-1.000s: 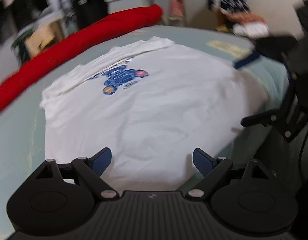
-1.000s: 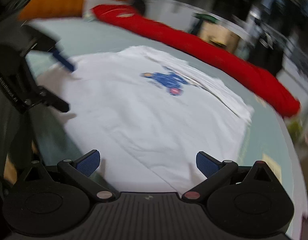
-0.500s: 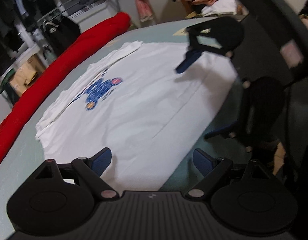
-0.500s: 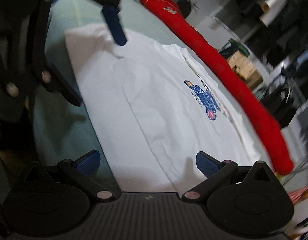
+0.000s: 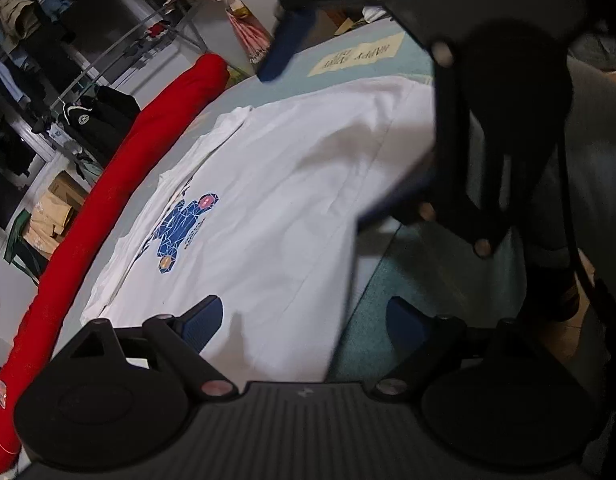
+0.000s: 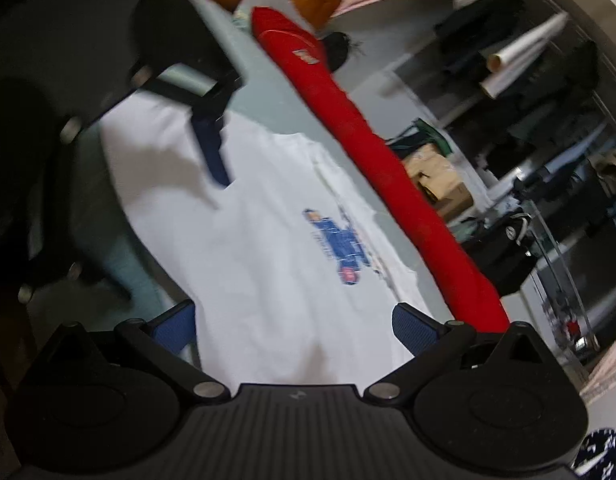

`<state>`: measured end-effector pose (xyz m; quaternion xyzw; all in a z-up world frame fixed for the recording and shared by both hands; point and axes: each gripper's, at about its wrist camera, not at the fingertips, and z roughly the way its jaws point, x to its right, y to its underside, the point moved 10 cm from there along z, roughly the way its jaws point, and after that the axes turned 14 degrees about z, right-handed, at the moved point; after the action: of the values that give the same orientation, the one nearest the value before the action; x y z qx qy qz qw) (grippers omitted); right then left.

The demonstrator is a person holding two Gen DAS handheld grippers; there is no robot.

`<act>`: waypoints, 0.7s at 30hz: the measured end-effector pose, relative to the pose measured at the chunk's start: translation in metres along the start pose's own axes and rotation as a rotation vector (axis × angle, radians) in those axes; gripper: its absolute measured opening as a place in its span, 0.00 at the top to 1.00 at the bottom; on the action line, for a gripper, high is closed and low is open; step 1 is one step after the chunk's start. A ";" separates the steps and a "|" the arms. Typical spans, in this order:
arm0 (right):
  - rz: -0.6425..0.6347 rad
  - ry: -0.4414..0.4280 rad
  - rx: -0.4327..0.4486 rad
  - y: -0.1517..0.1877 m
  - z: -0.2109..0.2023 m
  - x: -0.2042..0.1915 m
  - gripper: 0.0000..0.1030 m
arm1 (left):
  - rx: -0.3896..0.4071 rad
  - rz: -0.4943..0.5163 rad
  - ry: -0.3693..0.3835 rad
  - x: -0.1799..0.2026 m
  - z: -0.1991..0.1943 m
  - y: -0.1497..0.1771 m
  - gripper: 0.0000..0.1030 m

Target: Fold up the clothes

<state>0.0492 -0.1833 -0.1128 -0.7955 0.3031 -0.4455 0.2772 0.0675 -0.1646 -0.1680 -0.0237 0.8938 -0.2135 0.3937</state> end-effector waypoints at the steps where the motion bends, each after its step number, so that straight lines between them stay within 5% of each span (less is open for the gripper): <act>1: 0.010 0.004 0.003 -0.002 0.000 0.004 0.00 | 0.004 -0.005 -0.012 -0.003 0.001 -0.001 0.14; 14: 0.059 -0.042 -0.062 0.015 0.007 0.004 0.00 | 0.004 -0.169 -0.060 -0.050 -0.003 0.016 0.13; 21: 0.139 -0.166 -0.052 0.010 -0.009 -0.011 0.00 | 0.016 -0.190 -0.073 -0.067 -0.003 0.013 0.13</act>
<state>0.0343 -0.1834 -0.1216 -0.8136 0.3452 -0.3499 0.3107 0.1130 -0.1376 -0.1244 -0.1130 0.8709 -0.2557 0.4043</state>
